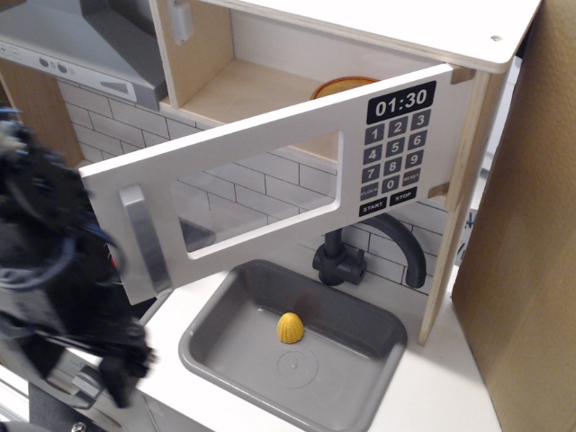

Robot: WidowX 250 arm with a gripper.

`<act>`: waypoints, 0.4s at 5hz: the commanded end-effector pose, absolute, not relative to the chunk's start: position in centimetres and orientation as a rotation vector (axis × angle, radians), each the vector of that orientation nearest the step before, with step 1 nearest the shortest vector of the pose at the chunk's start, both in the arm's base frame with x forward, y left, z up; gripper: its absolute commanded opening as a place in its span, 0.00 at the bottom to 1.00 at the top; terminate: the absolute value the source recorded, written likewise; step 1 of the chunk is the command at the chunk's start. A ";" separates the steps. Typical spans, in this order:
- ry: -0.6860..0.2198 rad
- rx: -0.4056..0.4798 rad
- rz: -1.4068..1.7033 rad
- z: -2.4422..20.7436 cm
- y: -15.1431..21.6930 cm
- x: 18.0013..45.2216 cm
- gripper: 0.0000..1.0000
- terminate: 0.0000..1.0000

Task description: Close microwave

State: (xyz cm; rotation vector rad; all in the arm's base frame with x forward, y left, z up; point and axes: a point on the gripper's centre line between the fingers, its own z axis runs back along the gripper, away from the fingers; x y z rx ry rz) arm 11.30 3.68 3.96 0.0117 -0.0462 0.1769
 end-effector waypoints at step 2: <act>-0.052 -0.019 0.239 2.3 -1.8 16.4 1.00 0.00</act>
